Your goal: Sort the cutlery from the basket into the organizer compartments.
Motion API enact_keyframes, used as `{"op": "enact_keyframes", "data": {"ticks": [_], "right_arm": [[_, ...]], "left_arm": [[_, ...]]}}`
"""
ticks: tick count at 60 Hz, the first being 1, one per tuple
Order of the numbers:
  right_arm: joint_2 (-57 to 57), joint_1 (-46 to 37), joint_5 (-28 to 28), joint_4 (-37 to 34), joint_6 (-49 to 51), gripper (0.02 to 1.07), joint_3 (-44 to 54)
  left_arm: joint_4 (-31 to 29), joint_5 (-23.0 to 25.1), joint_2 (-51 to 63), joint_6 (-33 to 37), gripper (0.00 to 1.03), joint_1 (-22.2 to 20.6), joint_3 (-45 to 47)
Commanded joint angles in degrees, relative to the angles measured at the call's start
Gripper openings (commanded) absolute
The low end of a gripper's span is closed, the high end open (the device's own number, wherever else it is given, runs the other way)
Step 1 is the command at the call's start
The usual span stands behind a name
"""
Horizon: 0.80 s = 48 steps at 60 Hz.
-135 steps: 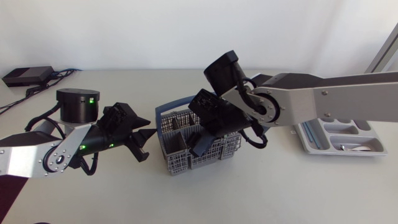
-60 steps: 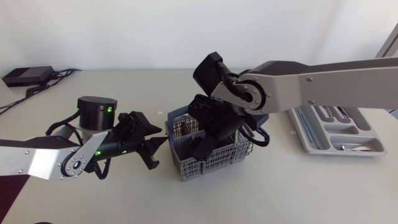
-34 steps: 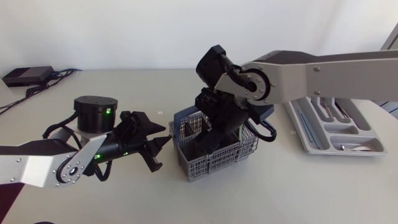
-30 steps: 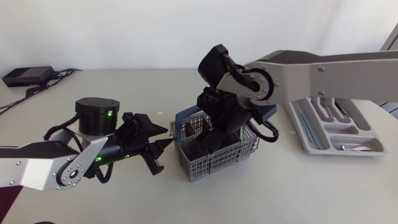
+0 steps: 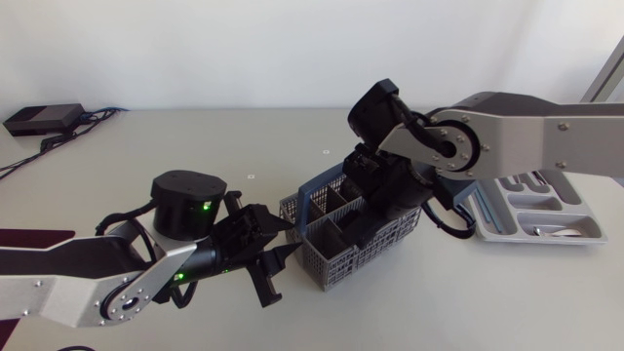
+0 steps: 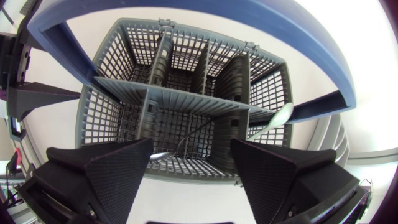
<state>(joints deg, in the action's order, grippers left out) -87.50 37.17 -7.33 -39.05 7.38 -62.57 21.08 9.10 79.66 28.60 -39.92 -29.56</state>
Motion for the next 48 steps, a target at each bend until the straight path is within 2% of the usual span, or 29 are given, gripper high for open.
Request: {"op": "enact_keyframes", "data": {"ticks": [1, 6, 28, 31, 46, 48], "right_arm": [[0.4, -0.3, -0.3, -0.9, -2.0, 0.89, 2.3], [-0.1, -1.4, 0.1, -0.9, -2.5, 0.84, 2.4], [-2.5, -2.5, 1.1, -5.9, -3.0, 0.84, -0.1], [-2.7, -2.5, 1.0, -6.9, -3.0, 0.8, -0.5], [-2.5, -1.7, -0.4, -10.7, -3.0, 0.79, -1.6], [-2.6, -1.7, -0.6, -11.1, -3.0, 0.77, -1.5]], "left_arm": [[-0.7, -0.7, 0.9, 1.5, 0.41, -1.6, -0.2], [-0.9, -1.5, 1.1, 1.6, 0.41, -2.4, -0.4], [-0.8, -3.9, 2.0, 2.1, 0.41, -4.1, -1.1], [-0.8, -3.9, 1.9, 2.1, 0.41, -4.1, -1.0], [-0.8, -4.1, 0.9, 2.0, 0.41, -4.8, -0.8], [-0.8, -4.4, 0.9, 2.0, 0.41, -5.4, -0.8]]}}
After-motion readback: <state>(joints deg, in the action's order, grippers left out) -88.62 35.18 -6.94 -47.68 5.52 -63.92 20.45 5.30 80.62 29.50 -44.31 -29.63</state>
